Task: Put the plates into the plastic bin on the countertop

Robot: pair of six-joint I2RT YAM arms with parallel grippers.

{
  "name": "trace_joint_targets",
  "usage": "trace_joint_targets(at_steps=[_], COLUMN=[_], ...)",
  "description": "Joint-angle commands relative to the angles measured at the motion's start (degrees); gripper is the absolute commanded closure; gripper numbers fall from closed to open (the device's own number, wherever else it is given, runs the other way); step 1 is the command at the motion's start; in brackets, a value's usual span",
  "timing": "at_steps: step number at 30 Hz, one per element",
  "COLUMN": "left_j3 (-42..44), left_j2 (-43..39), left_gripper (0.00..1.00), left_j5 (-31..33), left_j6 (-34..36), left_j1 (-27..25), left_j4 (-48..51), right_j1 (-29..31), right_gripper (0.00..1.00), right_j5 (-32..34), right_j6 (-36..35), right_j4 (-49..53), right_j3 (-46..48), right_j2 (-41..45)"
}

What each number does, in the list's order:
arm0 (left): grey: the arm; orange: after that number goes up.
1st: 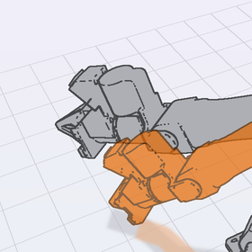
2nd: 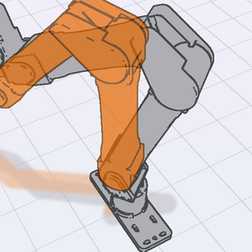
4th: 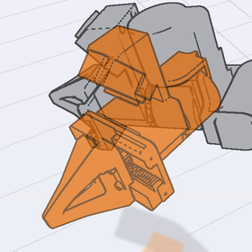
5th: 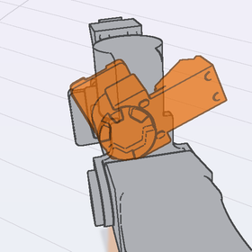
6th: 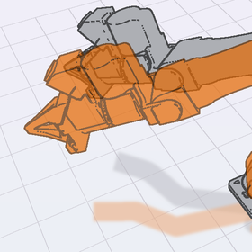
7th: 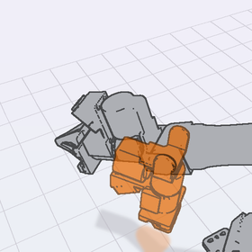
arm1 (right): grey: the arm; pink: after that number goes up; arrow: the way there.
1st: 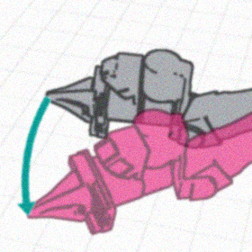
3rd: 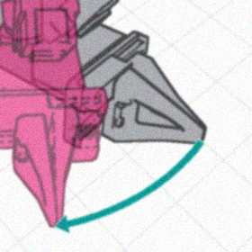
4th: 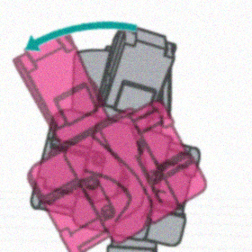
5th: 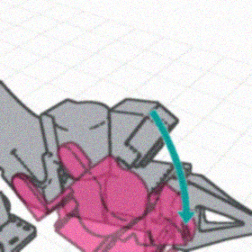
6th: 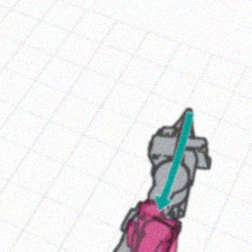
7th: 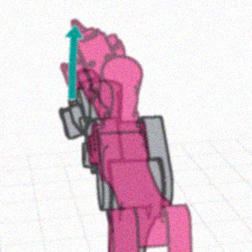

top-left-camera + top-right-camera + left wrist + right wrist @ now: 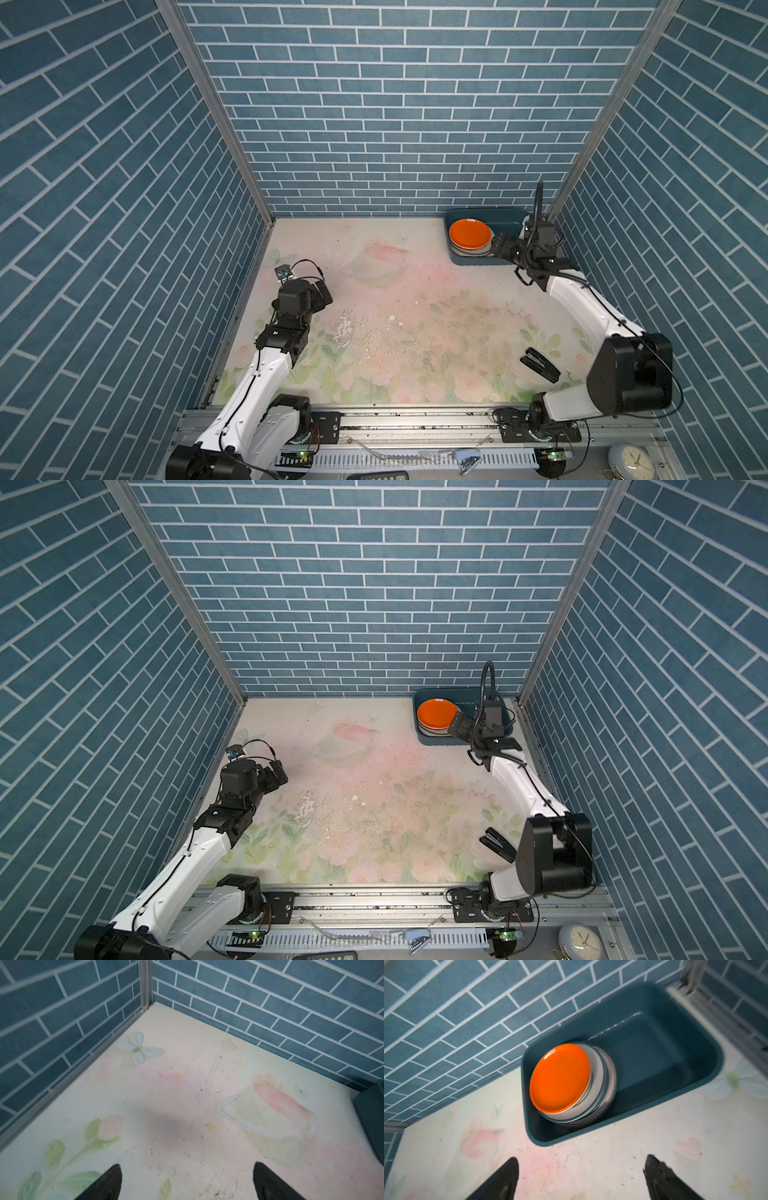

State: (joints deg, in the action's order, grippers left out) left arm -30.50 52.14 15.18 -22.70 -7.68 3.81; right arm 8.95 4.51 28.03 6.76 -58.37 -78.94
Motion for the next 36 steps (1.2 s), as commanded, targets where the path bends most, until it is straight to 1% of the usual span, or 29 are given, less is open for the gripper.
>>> trace_joint_targets(at_steps=[1,2,4,7,9,11,12,13,14,15,17,19,20,22,23,26,28,29,30,33,36], left_j3=[3.56,5.21,8.88,14.42,17.12,18.15,17.6,15.42,13.72,13.57,14.53,16.78,17.65,18.15,18.67,21.68,23.0,23.13,22.01,21.41,22.31], left_j2=[1.38,1.93,3.09,6.85,11.16,16.97,19.6,18.97,18.82,19.5,19.54,20.28,20.88,21.07,21.99,28.57,34.75,37.88,39.35,37.59,38.8], left_gripper=[0.0,0.01,0.0,0.0,0.0,0.0,0.0,0.0,0.0,0.0,0.0,0.0,0.0,0.0,0.0,0.0,0.0,0.01,0.0,0.0,0.0], left_j5=[7.55,8.27,8.63,5.88,4.28,1.64,0.19,-2.58,-3.56,-3.41,-2.43,-1.9,-1.41,-1.49,-1.53,-4.04,-7.04,-7.31,-6.7,-5.79,-5.25], left_j6=[9.55,11.49,14.25,18.87,20.36,22.51,24.05,24.58,25.01,24.94,25.26,26.7,27.0,27.46,27.78,29.37,30.3,30.3,30.35,30.0,29.82], left_j1=[0.54,0.57,0.65,0.83,0.87,1.0,1.02,0.99,1.0,1.0,1.08,1.33,1.35,1.43,1.44,1.44,1.44,1.44,1.44,1.44,1.44], left_j4=[-8.34,-11.9,-19.77,-34.58,-44.1,-52.47,-54.29,-48.45,-44.94,-45.56,-47.86,-54.16,-56.88,-57.88,-60.03,-73.07,-81.86,-84.26,-84.27,-80.59,-83.77], right_j1=[-0.83,-1.47,-2.38,-2.71,-2.85,-3.01,-3.57,-4.3,-4.9,-5.22,-5.51,-5.83,-5.88,-6.68,-6.62,-6.86,-6.93,-6.93,-7.08,-7.89,-8.2], right_gripper=[0.02,0.02,0.02,0.02,0.02,0.02,0.02,0.02,0.02,0.02,0.02,0.02,0.02,0.02,0.02,0.02,0.02,0.02,0.02,0.02,0.02], right_j5=[13.52,15.88,18.19,22.11,25.24,31.3,32.52,32.14,32.18,31.95,30.59,28.31,25.97,23.74,23.37,20.21,17.77,17.39,17.37,15.78,13.67], right_j6=[-6.73,-6.9,-8.48,-12.71,-16.2,-19.29,-21.2,-23.22,-24.32,-24.97,-26.07,-26.65,-26.19,-25.49,-25.53,-26.47,-26.76,-26.66,-26.28,-25.16,-24.38], right_j4=[-12.56,-13.79,-15.96,-20.82,-26.67,-36.36,-42.58,-50.51,-56.23,-58.98,-58.55,-57.78,-57.03,-57.58,-57.25,-55.47,-54.34,-53.65,-53.31,-53.69,-54.46], right_j3=[10.81,13.33,17.31,22.4,26.6,32.67,35.87,39.44,41.86,42.95,43.25,43.33,43.64,43.84,43.57,42.64,42.61,42.79,43.15,44.44,44.89], right_j2=[6.48,8.5,11.71,15.3,16.78,17.2,16.55,15.13,13.4,12.21,10.67,10.1,10.8,10.71,10.63,10.45,11.07,11.55,11.9,12.6,10.72])
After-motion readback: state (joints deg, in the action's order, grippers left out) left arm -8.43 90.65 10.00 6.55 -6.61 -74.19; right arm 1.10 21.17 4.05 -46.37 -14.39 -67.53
